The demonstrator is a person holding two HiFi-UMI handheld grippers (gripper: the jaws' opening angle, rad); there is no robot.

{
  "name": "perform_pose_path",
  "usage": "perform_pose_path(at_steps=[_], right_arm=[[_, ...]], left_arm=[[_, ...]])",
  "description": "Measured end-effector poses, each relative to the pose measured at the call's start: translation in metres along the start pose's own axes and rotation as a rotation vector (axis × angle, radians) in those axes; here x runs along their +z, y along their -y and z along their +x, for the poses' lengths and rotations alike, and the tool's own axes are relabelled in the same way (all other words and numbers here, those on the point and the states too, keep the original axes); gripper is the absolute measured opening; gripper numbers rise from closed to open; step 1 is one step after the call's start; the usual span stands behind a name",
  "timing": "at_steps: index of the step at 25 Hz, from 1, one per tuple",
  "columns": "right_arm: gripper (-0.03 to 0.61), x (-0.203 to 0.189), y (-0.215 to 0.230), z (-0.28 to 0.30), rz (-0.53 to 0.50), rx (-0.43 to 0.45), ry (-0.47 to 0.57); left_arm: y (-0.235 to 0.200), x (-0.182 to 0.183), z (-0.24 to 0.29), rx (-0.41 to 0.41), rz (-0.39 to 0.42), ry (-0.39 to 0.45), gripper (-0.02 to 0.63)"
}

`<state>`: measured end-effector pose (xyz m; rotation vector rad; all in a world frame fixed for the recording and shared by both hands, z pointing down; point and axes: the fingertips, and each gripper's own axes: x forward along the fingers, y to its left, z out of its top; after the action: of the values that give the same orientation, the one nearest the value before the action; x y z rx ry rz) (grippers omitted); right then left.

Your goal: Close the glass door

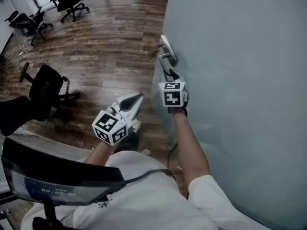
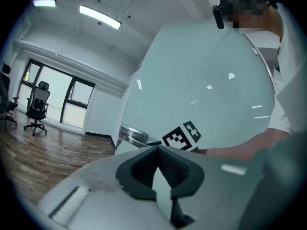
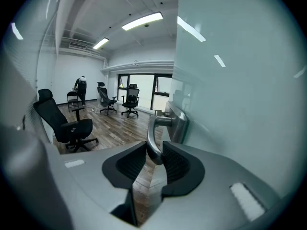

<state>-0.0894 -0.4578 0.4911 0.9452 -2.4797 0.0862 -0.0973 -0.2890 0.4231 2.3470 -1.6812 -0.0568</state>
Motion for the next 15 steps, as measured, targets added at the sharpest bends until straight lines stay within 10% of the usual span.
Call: perform_pose_path(at_steps=[15], right_arm=[[0.103,-0.007,-0.059,-0.016,-0.027,0.086,0.034]], left_arm=[[0.012,-0.01,-0.098,0.164,0.0,0.039,0.0]])
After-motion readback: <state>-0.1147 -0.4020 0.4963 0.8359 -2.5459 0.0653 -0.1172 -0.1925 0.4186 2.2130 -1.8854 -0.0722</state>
